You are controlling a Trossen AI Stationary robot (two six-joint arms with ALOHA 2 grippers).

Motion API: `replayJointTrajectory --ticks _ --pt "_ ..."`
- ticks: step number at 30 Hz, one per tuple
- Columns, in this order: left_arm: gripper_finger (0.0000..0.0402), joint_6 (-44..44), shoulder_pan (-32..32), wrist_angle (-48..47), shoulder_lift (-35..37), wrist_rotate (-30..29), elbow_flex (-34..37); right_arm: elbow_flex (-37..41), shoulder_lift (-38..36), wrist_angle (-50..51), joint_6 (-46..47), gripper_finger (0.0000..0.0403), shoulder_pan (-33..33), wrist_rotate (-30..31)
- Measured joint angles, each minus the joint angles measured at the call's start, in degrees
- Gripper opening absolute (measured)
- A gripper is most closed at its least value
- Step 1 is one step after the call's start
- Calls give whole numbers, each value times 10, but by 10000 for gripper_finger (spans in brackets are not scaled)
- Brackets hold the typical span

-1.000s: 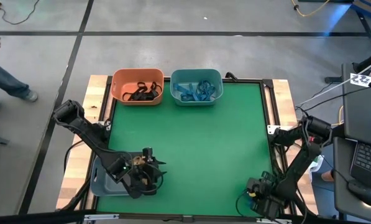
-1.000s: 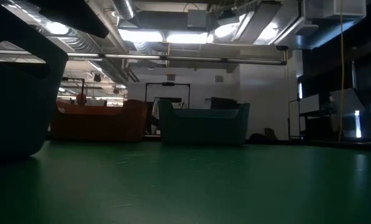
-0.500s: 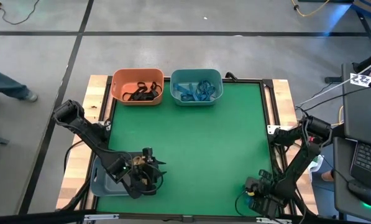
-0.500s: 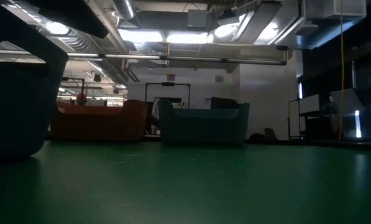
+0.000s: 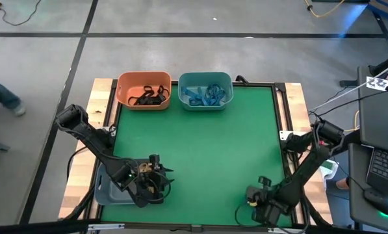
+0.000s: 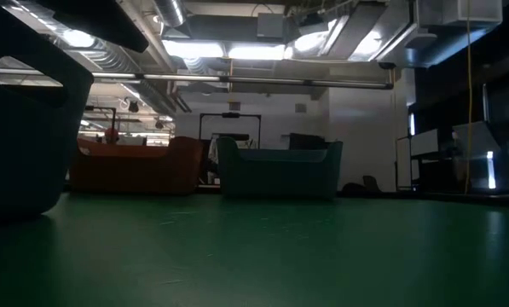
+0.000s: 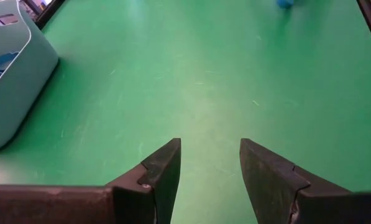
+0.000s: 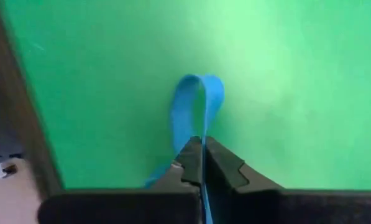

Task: Sort rubber bands into baskets
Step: Put the blue rubber band into the green bin

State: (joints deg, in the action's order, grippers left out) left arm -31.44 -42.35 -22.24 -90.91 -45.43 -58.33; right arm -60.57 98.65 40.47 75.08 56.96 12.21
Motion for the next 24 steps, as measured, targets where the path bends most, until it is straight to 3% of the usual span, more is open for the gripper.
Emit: replayJointTrajectory --ticks 8,16,24 --pt "161 30 -4 51 0 0 1 -51 0 -40 -176 8 -63 101" --pt "161 40 -6 240 -3 39 82 -51 0 -144 -330 3 -107 127" --pt "161 51 17 305 -5 47 92 -51 0 -246 -455 6 -146 184"
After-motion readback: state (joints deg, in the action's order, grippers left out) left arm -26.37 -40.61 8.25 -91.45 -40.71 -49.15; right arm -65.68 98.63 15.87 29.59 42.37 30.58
